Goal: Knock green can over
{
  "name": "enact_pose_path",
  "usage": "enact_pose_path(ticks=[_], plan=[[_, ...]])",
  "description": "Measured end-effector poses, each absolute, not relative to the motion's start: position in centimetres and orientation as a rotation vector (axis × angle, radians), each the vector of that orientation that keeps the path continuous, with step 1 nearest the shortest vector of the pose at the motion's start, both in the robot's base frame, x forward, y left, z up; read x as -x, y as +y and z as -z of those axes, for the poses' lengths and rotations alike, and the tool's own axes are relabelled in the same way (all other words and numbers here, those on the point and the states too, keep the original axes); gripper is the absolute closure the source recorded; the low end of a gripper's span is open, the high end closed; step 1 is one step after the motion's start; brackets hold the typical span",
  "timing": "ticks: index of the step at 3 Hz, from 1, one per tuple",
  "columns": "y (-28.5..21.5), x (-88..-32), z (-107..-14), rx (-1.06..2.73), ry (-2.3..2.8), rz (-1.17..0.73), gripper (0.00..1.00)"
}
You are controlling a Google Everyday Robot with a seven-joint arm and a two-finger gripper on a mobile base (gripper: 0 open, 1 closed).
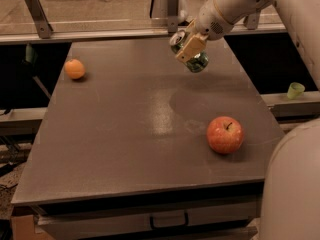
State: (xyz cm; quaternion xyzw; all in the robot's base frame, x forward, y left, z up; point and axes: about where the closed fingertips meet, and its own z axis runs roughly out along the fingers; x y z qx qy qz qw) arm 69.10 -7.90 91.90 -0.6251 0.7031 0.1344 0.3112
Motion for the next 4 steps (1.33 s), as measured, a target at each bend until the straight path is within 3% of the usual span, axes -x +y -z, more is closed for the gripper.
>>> enact_pose_path(ticks=[1, 4], plan=[[-7.4, -67.9, -90.4, 1.781, 1.877, -0.317, 0.83], [-4.2, -65.5, -88.1, 1.988, 1.838, -0.323, 0.13]])
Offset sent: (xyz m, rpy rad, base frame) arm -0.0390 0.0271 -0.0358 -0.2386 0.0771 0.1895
